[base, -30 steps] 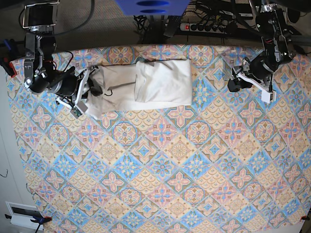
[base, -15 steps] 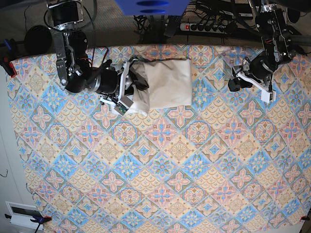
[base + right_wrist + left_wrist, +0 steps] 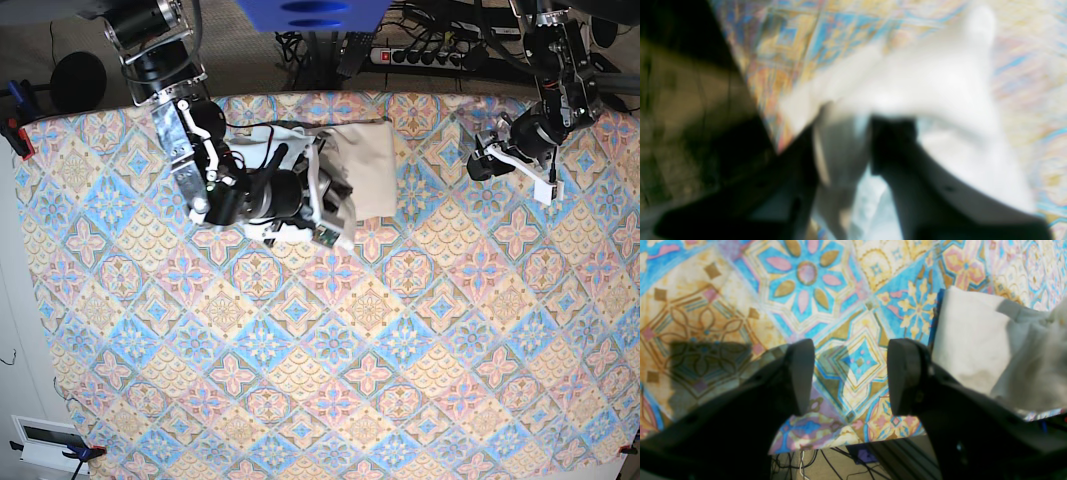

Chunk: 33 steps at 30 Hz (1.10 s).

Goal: Fold the T-shirt properly
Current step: 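Lift the folded end with the right gripper and lay it over the bundle, then grasp the bundle with both grippers and fold it over once more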

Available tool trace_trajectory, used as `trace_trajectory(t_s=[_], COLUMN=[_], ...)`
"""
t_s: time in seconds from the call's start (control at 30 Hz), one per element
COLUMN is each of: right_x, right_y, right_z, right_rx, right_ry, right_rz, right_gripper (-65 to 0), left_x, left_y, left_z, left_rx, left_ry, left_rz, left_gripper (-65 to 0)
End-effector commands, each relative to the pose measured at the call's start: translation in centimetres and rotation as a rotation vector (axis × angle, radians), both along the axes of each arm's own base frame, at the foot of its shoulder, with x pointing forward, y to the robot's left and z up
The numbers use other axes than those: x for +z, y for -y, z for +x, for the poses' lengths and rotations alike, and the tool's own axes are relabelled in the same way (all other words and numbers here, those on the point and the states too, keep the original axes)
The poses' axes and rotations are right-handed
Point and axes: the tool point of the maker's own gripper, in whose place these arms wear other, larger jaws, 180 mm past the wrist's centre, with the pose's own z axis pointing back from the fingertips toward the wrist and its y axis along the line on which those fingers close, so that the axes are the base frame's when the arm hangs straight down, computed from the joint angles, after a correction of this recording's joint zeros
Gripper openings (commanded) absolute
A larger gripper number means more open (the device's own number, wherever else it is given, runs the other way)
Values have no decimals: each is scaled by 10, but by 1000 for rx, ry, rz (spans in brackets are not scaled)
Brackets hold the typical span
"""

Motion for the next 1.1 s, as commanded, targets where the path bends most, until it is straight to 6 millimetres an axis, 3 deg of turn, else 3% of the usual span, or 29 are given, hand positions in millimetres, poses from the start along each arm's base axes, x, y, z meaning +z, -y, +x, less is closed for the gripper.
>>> trace_trajectory(t_s=[0.0,0.17,0.3,0.57,0.8,0.97,1.07], right_x=[7,-5,-5,46,53,59,61], right_y=[-10,-26,-27,-43,-47,-38,-6], right_z=[4,-15,-16,-7,-7,8,33], right_rx=[35,155,183,199,199,148,46], right_ry=[26,39,84,244,259,284,305], right_rz=[17,-50,-90,5,29,57,43], right_gripper=[-515,-442,-407,-360,-360,-365,-365], left_x=[10,9,10,10,10,4,12], left_y=[-1,-2,-2,0,0,33,54], left_z=[8,8,8,8,8,-1,-6], left_rx=[-3,-3,-3,-4,-5,-112,-180], left_ry=[40,39,41,42,41,14,29], left_rz=[-1,2,2,-3,-3,-20,-25], left_gripper=[-301,-301,-301,-301,-301,-322,-440])
